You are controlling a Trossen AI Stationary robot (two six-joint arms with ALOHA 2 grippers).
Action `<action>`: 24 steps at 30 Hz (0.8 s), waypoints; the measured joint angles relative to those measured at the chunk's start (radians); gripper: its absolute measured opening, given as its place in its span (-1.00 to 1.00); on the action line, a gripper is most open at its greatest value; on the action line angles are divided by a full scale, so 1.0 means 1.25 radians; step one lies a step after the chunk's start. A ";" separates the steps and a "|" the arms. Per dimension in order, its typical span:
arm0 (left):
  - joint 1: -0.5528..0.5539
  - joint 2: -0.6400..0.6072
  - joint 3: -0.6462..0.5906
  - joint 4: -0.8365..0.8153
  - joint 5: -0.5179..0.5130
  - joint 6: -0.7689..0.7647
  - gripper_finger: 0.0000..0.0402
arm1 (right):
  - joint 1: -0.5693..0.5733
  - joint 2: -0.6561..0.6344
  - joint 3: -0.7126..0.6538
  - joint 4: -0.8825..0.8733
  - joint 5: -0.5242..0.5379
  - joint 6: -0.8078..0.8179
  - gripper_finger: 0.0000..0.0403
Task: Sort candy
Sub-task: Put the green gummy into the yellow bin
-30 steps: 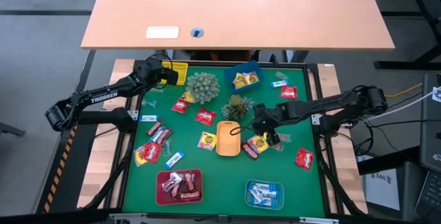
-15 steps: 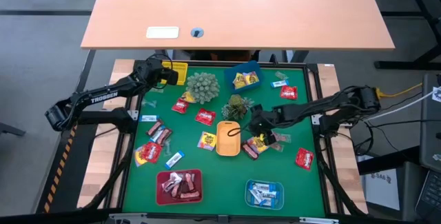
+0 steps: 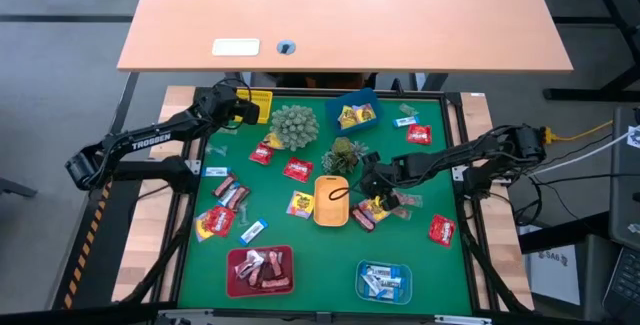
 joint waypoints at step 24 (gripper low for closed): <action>-0.010 0.000 0.000 0.051 0.260 0.060 -0.38 | 0.000 -0.073 0.070 -0.117 -0.002 0.043 -0.96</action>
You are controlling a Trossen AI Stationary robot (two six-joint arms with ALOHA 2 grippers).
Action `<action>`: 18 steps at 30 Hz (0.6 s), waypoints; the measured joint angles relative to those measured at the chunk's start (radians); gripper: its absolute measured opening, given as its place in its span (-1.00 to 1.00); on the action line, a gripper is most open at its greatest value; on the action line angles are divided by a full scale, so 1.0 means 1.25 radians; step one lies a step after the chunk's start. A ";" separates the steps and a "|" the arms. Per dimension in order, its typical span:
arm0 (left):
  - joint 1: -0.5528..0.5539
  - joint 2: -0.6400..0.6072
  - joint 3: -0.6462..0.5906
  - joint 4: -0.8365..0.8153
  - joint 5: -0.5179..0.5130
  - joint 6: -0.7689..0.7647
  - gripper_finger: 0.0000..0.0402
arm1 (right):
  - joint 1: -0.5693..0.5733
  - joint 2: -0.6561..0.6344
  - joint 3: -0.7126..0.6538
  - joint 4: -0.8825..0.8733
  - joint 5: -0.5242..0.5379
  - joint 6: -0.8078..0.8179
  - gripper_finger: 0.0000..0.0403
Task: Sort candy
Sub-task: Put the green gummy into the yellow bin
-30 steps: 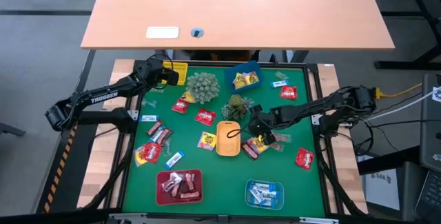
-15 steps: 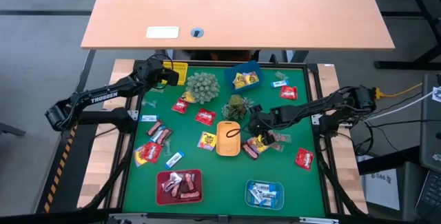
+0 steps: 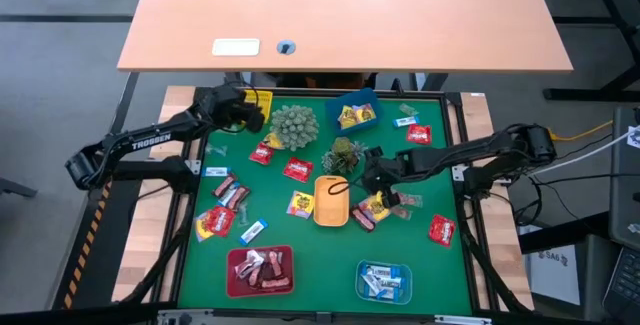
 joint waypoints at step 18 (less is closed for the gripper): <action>-0.191 0.000 0.000 0.341 0.359 0.049 -0.38 | 0.000 -0.025 0.289 -0.016 0.001 0.001 -0.99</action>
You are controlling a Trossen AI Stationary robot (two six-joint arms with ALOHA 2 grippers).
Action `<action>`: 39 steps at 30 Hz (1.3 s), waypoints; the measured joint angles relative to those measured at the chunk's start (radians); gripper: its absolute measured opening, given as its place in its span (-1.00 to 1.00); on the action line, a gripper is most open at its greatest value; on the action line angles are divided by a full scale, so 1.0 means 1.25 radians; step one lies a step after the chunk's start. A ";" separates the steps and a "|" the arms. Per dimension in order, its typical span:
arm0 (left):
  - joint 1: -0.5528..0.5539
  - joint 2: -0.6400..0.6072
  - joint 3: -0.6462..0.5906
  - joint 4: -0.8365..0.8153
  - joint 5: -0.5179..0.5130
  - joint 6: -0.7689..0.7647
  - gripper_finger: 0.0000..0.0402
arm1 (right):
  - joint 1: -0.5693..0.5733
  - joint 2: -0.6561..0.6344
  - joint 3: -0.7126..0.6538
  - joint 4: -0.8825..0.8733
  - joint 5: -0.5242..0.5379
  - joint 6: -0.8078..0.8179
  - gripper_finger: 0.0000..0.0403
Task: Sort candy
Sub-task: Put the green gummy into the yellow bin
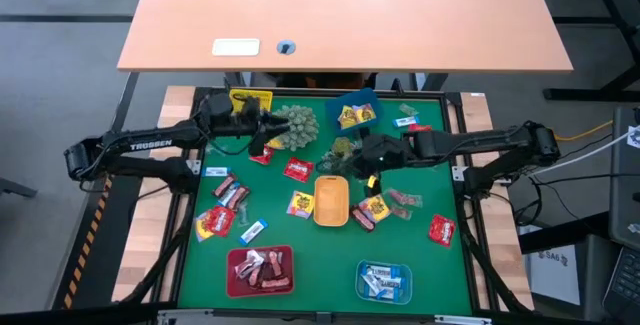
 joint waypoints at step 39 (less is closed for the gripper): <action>-0.368 0.079 0.001 0.263 -0.248 0.319 -0.14 | 0.000 0.131 0.017 0.606 -0.118 0.036 -0.99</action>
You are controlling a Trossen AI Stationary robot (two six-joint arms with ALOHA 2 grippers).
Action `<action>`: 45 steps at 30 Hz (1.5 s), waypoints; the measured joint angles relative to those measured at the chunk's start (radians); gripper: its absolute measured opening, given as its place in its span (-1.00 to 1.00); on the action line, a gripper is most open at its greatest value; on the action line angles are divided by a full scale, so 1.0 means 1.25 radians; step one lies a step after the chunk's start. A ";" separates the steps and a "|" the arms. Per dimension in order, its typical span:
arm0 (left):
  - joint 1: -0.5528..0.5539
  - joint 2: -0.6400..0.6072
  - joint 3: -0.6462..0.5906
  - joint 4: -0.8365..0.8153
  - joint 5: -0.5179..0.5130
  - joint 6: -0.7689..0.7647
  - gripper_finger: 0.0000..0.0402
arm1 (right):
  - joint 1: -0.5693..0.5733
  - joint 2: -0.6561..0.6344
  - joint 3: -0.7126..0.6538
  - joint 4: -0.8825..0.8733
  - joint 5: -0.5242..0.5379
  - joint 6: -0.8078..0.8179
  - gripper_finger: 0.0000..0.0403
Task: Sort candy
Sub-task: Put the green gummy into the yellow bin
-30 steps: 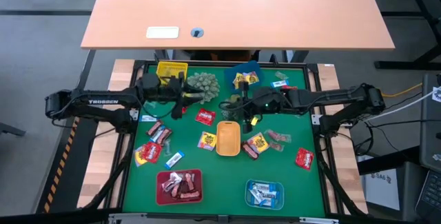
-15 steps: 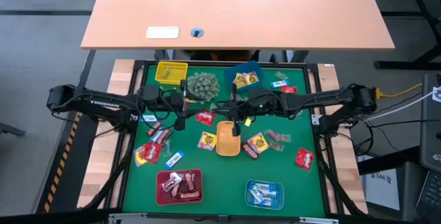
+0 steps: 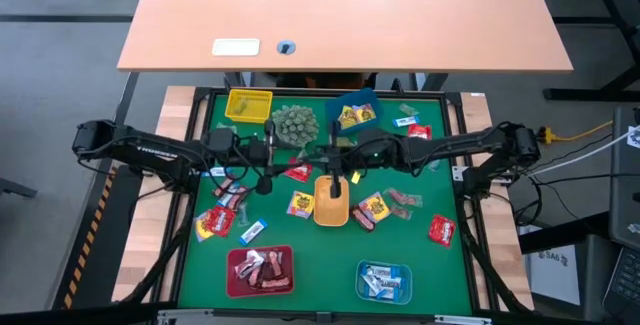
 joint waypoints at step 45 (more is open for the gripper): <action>0.000 -0.001 -0.002 0.016 -0.033 -0.001 -0.64 | -0.001 0.039 0.000 0.092 -0.001 -0.015 -0.99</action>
